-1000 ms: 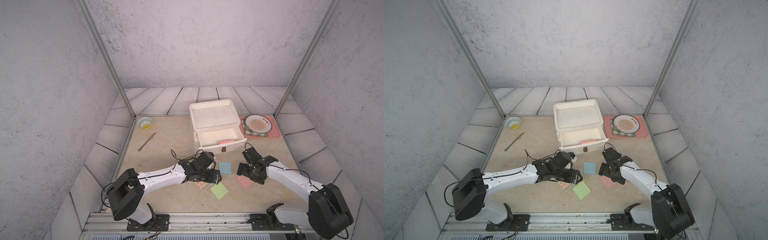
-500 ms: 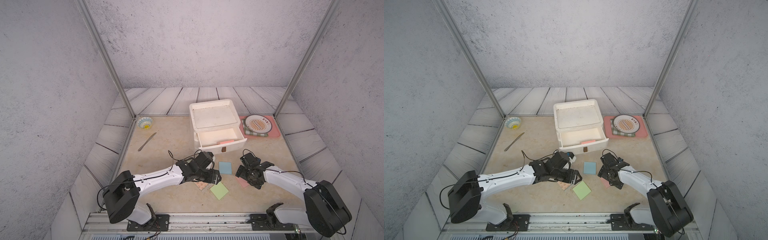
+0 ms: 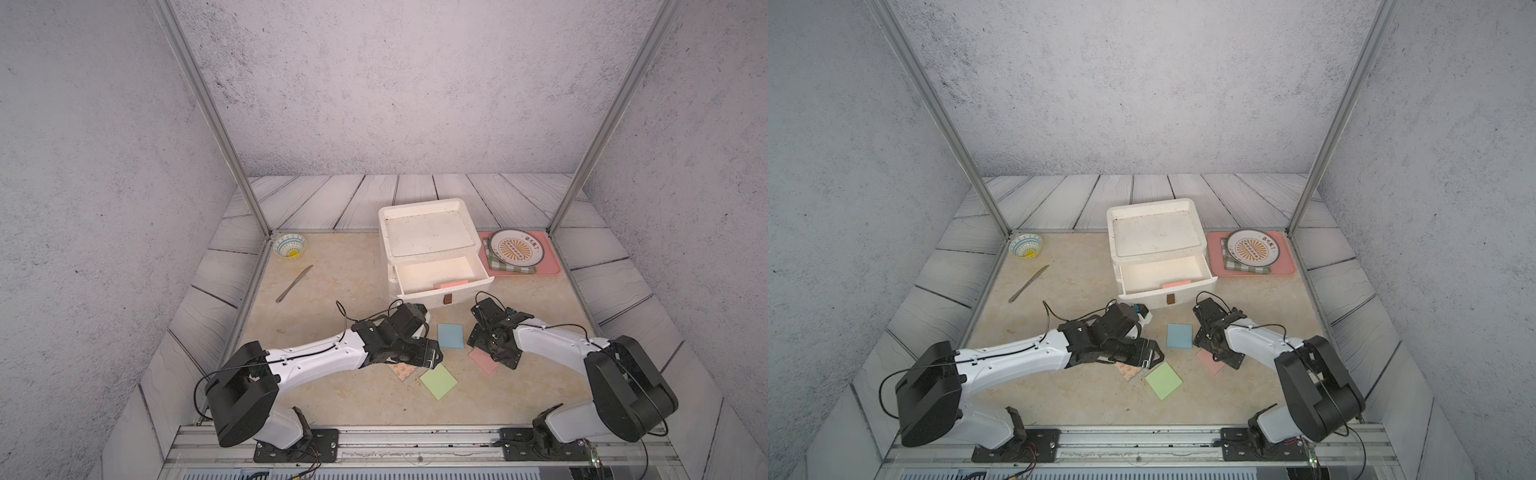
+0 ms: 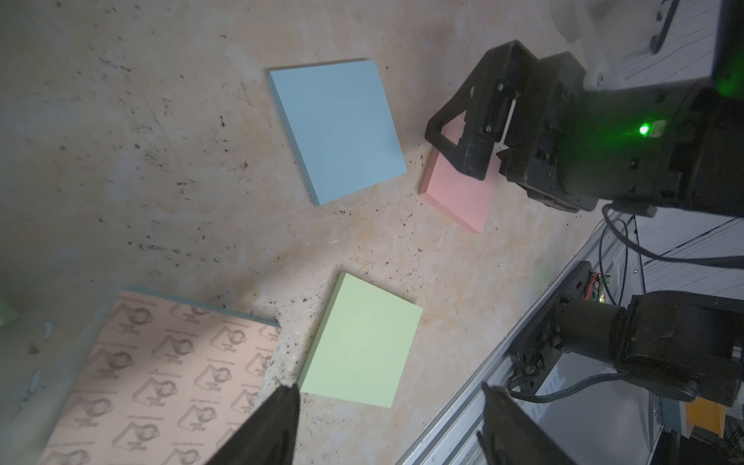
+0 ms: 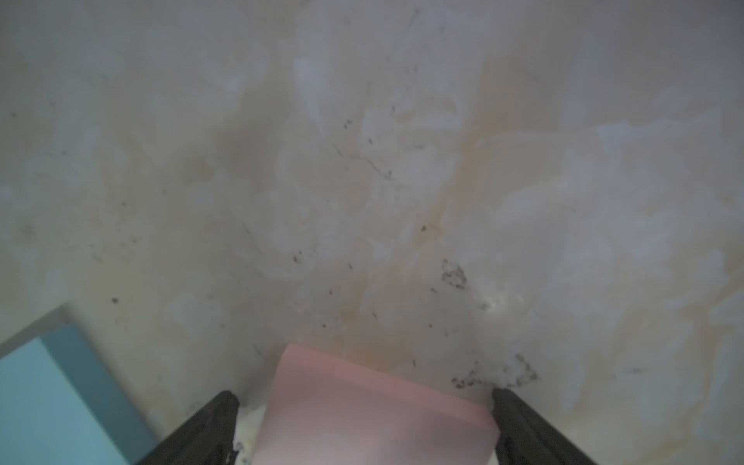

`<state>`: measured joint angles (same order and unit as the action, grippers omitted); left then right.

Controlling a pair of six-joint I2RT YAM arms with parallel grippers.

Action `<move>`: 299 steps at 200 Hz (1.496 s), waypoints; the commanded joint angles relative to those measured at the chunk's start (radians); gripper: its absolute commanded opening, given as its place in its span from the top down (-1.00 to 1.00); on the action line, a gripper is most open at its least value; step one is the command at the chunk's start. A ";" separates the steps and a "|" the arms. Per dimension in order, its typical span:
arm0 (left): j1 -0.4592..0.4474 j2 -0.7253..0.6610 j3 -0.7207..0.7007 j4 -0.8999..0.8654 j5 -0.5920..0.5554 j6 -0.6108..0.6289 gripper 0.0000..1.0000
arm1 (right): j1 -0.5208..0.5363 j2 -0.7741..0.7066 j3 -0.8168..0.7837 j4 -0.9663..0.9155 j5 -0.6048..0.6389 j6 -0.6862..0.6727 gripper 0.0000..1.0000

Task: Please put the sticky notes in the drawer by color
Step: Pick up the sticky notes from the center of the board.

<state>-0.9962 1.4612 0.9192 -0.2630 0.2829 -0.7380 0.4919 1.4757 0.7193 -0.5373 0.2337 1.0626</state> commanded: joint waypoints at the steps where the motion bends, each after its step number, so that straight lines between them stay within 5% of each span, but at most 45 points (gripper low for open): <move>1: -0.001 -0.030 -0.006 -0.032 -0.018 0.022 -0.51 | 0.020 0.011 0.007 -0.033 0.027 -0.014 -0.95; 63: 0.001 -0.050 -0.015 -0.044 -0.024 0.027 -0.51 | 0.043 -0.056 -0.087 0.031 -0.040 0.035 -0.68; 91: 0.002 -0.044 -0.017 -0.045 -0.017 0.027 -0.51 | 0.047 -0.095 -0.113 0.064 -0.039 0.037 -0.38; 162: 0.011 0.023 0.041 -0.031 0.037 0.005 -0.52 | 0.046 -0.431 -0.042 -0.186 0.001 -0.005 -0.36; 209: 0.021 -0.002 0.092 -0.058 0.016 0.003 -0.52 | 0.047 -0.622 0.157 -0.369 0.003 -0.044 -0.35; 299: 0.238 -0.272 0.188 -0.259 -0.069 0.104 -0.52 | 0.047 -0.203 0.757 -0.270 -0.057 -0.243 -0.38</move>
<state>-0.7925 1.2507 1.0702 -0.4301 0.2462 -0.6800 0.5339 1.1622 1.4094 -0.8635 0.2028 0.8841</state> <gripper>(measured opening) 0.759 0.689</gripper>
